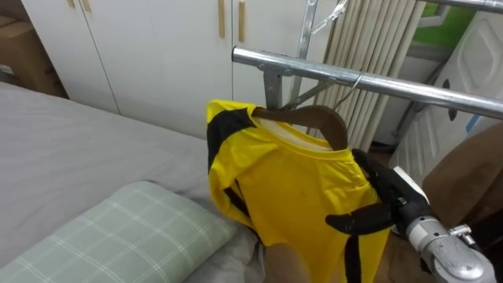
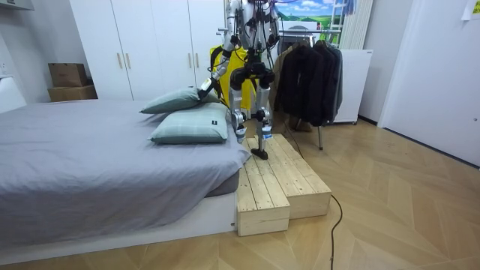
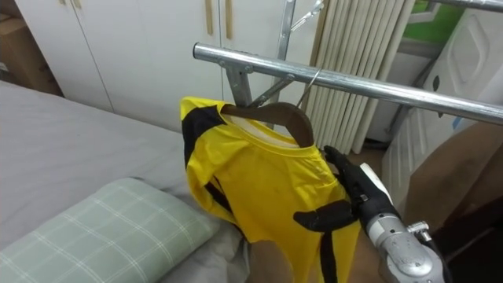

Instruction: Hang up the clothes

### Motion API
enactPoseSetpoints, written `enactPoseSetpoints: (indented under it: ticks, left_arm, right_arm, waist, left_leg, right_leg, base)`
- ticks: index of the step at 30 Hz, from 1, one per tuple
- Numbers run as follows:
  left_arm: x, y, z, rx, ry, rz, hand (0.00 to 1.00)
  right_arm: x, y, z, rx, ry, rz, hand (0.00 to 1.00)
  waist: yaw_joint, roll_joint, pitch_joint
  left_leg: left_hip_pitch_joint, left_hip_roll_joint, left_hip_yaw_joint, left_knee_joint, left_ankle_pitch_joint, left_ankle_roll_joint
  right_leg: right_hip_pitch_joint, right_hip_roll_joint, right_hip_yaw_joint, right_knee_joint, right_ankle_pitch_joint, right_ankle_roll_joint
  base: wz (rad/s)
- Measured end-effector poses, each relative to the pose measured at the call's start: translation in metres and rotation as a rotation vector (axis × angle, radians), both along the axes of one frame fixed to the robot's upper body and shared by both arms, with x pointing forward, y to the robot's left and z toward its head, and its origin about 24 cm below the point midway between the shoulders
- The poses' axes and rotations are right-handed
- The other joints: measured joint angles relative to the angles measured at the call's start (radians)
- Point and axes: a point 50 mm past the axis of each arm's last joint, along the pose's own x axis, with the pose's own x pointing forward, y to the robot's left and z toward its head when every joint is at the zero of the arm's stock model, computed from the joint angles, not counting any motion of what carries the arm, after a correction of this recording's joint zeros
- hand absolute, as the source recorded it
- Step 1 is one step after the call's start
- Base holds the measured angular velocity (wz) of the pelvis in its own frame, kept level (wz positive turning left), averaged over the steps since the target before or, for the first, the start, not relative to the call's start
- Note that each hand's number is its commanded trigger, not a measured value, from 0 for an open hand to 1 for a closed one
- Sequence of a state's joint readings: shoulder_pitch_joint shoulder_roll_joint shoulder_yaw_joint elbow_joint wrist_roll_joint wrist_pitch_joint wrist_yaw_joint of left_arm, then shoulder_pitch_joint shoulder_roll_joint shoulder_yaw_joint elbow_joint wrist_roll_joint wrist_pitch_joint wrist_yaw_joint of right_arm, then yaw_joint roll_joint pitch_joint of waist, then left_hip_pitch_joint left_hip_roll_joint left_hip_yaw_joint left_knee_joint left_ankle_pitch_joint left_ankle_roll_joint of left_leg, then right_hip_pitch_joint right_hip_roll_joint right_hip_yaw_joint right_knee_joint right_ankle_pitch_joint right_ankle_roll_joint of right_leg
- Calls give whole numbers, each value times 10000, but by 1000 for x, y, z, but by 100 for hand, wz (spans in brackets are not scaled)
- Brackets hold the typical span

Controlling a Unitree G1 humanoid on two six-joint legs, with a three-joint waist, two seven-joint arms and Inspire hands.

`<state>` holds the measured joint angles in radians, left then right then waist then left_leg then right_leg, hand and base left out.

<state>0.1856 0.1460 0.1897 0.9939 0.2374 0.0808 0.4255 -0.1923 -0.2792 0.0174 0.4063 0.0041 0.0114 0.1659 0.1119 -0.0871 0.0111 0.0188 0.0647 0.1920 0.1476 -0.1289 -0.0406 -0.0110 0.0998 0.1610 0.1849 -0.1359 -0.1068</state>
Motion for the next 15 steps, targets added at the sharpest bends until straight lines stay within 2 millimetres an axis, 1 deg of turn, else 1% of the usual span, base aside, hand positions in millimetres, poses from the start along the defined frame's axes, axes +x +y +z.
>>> enactPoseSetpoints:
  ticks: [4, 9, 11, 15]
  left_arm:
    - [0, 0, 0, -8, 1, -1, 0]
    - [-1, 0, 0, -34, 23, -5, 0]
    - [-1, -1, 0, -42, 30, -10, 0]
    - [-1, -1, -1, -50, 32, -2, 0]
  right_arm:
    - [0, 0, 0, 71, -7, -19, 0]
    - [0, -2, 1, 698, -110, -316, 0]
    - [0, -3, 2, 736, -153, -444, 0]
    - [0, -5, 2, 693, -229, -669, 0]
  waist:
    - [-1, 6, 4]
    - [-8, 47, 32]
    - [-8, 75, 50]
    - [-12, 109, 59]
  left_leg:
    - [13, 0, 15, 0, 0, 0]
    - [25, 0, 25, -25, 0, 0]
    - [26, 0, 27, -25, 0, 0]
    - [26, 0, 26, -25, 0, 0]
  right_leg:
    - [-1, 1, 8, 3, -1, 2]
    - [-2, 10, 32, 1, -1, 3]
    - [-1, 10, 33, 1, -1, 2]
    - [-1, 12, 53, -9, -2, 1]
  base:
    - [0]
    - [0]
    - [0]
    - [0]
